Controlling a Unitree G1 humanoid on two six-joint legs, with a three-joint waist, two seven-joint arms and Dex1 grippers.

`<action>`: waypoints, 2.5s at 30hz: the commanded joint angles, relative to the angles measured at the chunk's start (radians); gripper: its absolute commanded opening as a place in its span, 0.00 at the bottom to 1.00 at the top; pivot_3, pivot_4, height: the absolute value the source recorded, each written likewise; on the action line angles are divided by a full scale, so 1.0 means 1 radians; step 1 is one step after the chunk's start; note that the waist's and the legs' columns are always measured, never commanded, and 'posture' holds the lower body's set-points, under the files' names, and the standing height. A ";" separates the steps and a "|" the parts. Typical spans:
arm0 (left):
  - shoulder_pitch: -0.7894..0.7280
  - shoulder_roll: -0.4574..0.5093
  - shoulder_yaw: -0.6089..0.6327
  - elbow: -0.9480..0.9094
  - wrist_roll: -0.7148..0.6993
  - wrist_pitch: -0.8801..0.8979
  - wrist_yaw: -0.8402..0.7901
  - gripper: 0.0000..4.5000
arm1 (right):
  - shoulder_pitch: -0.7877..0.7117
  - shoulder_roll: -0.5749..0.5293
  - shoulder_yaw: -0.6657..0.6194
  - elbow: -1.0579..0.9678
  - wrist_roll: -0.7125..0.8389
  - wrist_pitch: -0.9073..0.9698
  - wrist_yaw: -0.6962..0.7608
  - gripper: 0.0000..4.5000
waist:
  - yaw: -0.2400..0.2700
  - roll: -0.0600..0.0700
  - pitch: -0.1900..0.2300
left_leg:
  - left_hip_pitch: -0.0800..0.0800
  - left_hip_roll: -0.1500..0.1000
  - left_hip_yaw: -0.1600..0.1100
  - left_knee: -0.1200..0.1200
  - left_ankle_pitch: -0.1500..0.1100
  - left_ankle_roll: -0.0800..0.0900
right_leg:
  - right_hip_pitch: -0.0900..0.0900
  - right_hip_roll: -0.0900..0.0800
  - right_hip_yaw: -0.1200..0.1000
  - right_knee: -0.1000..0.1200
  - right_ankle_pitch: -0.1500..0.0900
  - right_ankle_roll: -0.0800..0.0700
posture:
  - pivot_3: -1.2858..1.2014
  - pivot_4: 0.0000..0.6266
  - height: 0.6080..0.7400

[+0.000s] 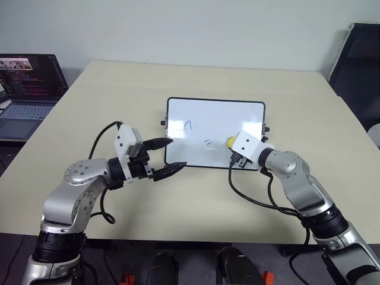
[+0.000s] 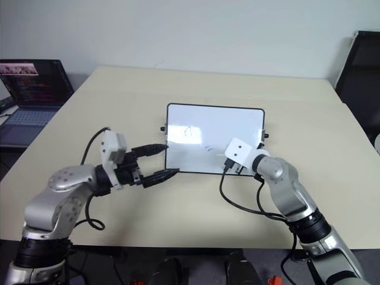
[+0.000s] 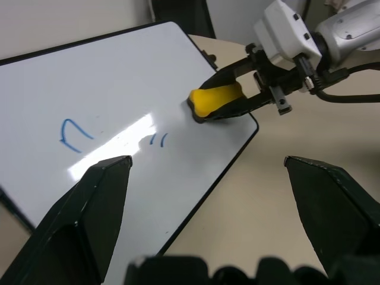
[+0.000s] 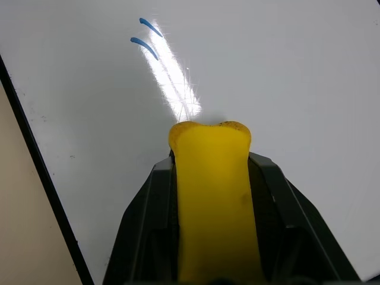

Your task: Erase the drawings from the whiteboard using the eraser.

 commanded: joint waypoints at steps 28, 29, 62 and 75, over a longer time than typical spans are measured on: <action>0.122 -0.019 0.139 -0.033 -0.005 -0.101 0.100 1.00 | 0.347 0.091 -0.223 -0.372 0.462 -0.110 0.041 0.27 | 0.005 0.000 0.000 | -0.001 0.000 -0.002 -0.012 -0.003 -0.004 | 0.001 0.000 -0.003 0.001 -0.011 -0.004 | 0.52 0.24 1.00; 0.124 -0.020 0.138 -0.039 -0.006 -0.100 0.103 1.00 | 0.341 0.087 -0.216 -0.368 0.461 -0.113 0.044 0.27 | 0.005 0.000 0.000 | -0.001 0.000 -0.002 -0.012 -0.003 -0.004 | 0.001 0.000 -0.003 0.001 -0.011 -0.004 | 0.52 0.24 1.00; 0.086 0.054 0.044 0.047 0.068 -0.161 -0.022 1.00 | -0.123 0.144 0.113 0.210 0.013 -0.237 -0.071 0.27 | 0.008 0.000 0.000 | -0.001 0.000 -0.002 -0.012 -0.003 -0.004 | 0.001 0.000 -0.005 0.002 -0.009 -0.001 | 0.52 0.24 1.00; 0.129 0.036 0.046 0.115 0.083 -0.262 -0.066 1.00 | -0.112 0.083 0.067 0.221 -0.044 -0.192 -0.065 0.27 | 0.008 0.000 0.000 | 0.000 0.000 -0.003 -0.009 0.000 -0.003 | 0.002 0.000 -0.005 0.003 -0.007 -0.005 | 0.52 0.24 1.00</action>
